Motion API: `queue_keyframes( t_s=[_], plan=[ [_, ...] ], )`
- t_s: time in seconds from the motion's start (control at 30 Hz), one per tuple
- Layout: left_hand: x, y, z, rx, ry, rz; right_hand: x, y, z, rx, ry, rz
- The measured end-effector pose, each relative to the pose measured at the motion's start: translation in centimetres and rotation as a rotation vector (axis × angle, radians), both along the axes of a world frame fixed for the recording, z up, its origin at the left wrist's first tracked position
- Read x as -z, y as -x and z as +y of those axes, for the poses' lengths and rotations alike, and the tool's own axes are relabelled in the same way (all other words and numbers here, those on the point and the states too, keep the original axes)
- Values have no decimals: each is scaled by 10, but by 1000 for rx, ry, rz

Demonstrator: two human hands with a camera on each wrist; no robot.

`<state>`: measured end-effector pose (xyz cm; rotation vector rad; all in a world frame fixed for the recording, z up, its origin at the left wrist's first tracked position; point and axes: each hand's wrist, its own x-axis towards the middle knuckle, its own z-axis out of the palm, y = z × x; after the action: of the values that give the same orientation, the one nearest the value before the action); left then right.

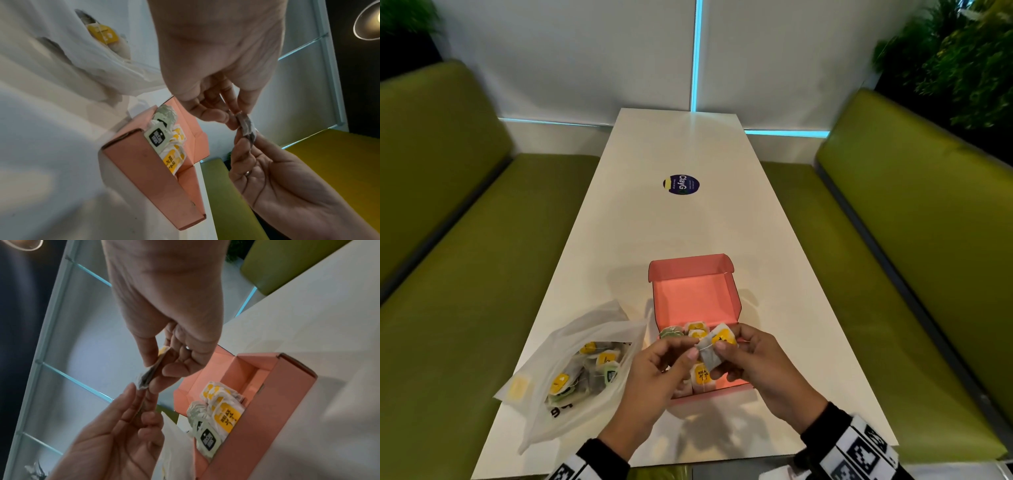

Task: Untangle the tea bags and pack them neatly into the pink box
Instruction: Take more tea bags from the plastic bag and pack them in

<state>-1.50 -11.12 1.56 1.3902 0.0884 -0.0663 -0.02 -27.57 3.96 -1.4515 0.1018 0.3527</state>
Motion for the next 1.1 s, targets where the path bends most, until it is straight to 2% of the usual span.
queue_keyframes(
  t_s=[0.13,0.37,0.6,0.73,0.8,0.87,0.97,1.1],
  plan=[
    [1,0,-2,-55,-69,-85,0,1,3,21,-78,33],
    [6,-4,-2,-119,-237,-155,-1,3,6,-37,-90,24],
    [13,-8,3,-93,-519,-403,-1,-1,10,79,-159,54],
    [13,-3,1,-45,-564,-485,-5,-4,9,122,-190,59],
    [7,-2,-1,-56,-534,-427,-5,-5,8,104,-152,49],
    [1,-1,-3,-81,-445,-293,-7,-4,8,68,-90,37],
    [-5,-3,-1,22,-226,-90,-8,-4,7,18,-5,29],
    [-15,-2,-3,137,-42,49,-13,-1,6,-72,82,34]
  ],
)
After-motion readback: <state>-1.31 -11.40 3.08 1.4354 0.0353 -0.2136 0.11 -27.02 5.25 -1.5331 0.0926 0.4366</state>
